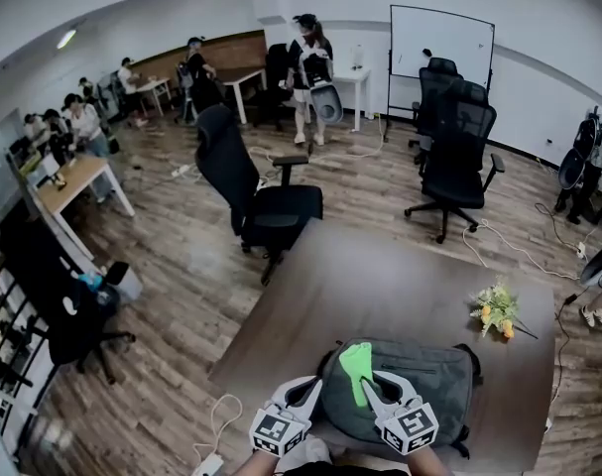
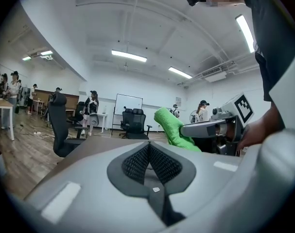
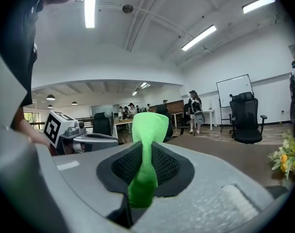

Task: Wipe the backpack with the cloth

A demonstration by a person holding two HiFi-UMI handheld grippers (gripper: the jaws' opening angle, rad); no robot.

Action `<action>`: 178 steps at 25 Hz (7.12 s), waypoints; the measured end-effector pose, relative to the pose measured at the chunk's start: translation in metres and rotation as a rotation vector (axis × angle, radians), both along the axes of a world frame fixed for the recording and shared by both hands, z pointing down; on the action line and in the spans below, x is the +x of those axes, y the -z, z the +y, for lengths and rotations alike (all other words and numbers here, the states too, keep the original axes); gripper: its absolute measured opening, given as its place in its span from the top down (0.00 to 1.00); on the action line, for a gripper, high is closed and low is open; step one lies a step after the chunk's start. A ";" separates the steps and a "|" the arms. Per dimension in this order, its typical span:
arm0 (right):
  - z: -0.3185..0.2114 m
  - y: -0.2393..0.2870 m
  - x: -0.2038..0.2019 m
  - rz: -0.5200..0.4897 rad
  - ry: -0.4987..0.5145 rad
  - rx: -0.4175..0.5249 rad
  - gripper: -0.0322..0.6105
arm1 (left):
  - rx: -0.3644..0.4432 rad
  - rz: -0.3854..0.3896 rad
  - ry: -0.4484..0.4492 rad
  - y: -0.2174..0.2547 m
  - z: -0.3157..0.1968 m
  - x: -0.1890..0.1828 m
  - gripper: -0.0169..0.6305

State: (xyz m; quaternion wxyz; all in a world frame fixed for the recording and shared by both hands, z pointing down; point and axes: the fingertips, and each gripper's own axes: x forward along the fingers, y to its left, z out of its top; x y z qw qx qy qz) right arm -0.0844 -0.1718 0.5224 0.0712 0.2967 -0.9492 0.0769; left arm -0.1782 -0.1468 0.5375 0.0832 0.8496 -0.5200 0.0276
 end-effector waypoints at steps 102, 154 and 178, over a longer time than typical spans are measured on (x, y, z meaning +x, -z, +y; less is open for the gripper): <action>-0.114 -0.145 0.261 0.850 -0.781 -0.260 0.86 | -0.149 -0.036 -0.219 -0.061 -0.072 0.088 0.95; -0.033 -0.193 -0.056 0.557 -0.086 -0.288 0.85 | -0.286 -0.089 0.199 -0.098 0.024 -0.056 0.95; -0.053 -0.186 0.069 0.624 -0.375 -0.307 0.86 | -0.233 -0.173 -0.097 -0.094 -0.001 0.037 0.95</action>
